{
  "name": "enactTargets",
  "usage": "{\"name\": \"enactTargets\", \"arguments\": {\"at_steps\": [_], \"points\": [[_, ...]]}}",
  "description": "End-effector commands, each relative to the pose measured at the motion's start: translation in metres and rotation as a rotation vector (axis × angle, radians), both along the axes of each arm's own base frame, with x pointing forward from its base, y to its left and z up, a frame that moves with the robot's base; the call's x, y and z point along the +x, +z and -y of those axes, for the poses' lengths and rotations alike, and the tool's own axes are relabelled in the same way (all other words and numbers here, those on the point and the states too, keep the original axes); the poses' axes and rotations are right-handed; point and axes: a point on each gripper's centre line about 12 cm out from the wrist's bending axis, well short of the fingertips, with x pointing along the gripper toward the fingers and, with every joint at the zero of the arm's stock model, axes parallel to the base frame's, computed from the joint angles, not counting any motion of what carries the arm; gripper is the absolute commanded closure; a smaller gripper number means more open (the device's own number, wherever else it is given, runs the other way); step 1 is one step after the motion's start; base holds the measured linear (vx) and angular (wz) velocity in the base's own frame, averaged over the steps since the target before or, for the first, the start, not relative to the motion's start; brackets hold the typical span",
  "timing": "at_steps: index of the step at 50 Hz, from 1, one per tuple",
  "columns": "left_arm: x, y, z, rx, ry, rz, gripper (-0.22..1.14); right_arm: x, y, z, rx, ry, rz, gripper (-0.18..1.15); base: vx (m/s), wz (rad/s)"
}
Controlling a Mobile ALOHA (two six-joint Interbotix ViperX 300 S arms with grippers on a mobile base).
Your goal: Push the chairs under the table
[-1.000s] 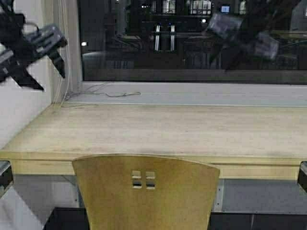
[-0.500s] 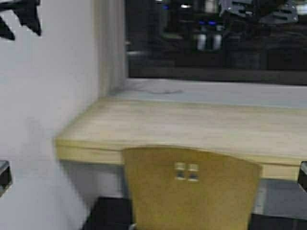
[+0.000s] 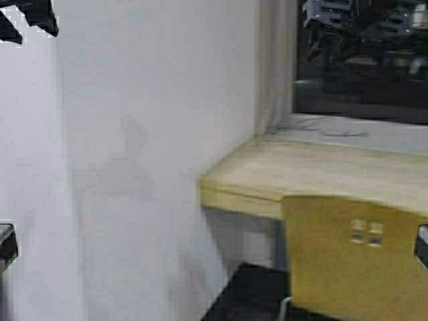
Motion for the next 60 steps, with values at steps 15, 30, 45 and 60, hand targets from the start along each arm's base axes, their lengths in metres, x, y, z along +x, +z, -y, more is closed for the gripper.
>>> {"name": "enactTargets", "arguments": {"at_steps": [15, 30, 45, 60], "points": [[0.001, 0.002, 0.000, -0.003, 0.000, 0.018, 0.05, 0.008, 0.012, -0.003, 0.043, -0.021, 0.010, 0.17, -0.27, 0.35], [0.000, -0.002, 0.000, 0.007, -0.003, 0.013, 0.05, 0.013, 0.003, -0.004, 0.034, -0.024, -0.024, 0.17, -0.33, 0.23], [0.001, 0.000, 0.000, 0.001, -0.001, 0.018, 0.05, 0.018, 0.007, -0.006, 0.033, -0.021, -0.013, 0.17, -0.36, 0.25], [0.002, -0.005, 0.000, 0.011, -0.005, 0.009, 0.05, 0.018, 0.011, -0.006, 0.042, -0.024, -0.004, 0.17, -0.36, 0.19]]}}
